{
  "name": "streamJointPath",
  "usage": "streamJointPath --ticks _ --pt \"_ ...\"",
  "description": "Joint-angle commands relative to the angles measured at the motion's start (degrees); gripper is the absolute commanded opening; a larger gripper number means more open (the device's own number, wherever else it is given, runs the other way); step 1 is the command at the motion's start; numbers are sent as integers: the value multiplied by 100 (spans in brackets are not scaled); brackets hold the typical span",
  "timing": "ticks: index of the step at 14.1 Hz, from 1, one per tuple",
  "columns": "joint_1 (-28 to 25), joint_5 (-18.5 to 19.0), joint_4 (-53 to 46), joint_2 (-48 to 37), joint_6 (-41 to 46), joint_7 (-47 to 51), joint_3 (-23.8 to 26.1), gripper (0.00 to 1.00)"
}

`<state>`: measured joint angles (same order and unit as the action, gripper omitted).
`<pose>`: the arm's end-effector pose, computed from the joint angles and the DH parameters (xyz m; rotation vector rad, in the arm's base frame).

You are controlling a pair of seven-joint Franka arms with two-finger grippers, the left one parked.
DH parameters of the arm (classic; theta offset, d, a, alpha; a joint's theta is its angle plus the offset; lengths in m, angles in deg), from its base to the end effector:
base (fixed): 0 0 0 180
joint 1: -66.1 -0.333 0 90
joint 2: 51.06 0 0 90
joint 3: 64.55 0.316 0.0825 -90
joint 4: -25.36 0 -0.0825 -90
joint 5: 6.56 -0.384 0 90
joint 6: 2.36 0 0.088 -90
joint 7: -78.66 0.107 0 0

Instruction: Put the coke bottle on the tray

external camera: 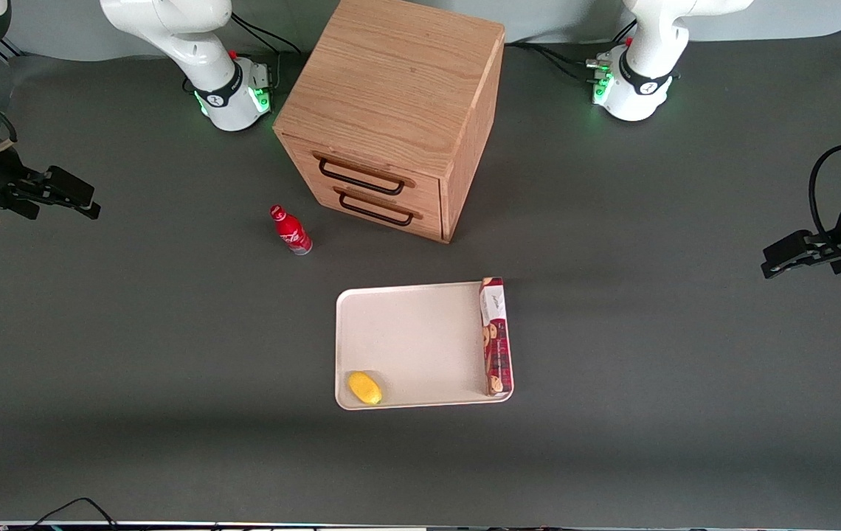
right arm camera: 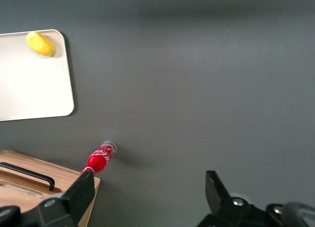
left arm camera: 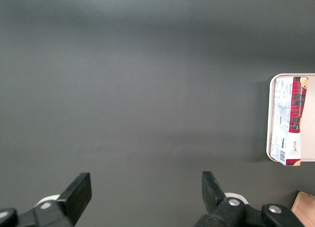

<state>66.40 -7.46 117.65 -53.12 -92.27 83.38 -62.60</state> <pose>0.5425 0.0177 0.6252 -3.1263 0.0838 0.0100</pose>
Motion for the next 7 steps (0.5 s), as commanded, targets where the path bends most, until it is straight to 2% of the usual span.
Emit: streamJointPath --ticks 1,7 --pt "-74 11 -17 12 -52 -33 -71 100" --pt "-65 20 -61 127 -17 -77 -106 100"
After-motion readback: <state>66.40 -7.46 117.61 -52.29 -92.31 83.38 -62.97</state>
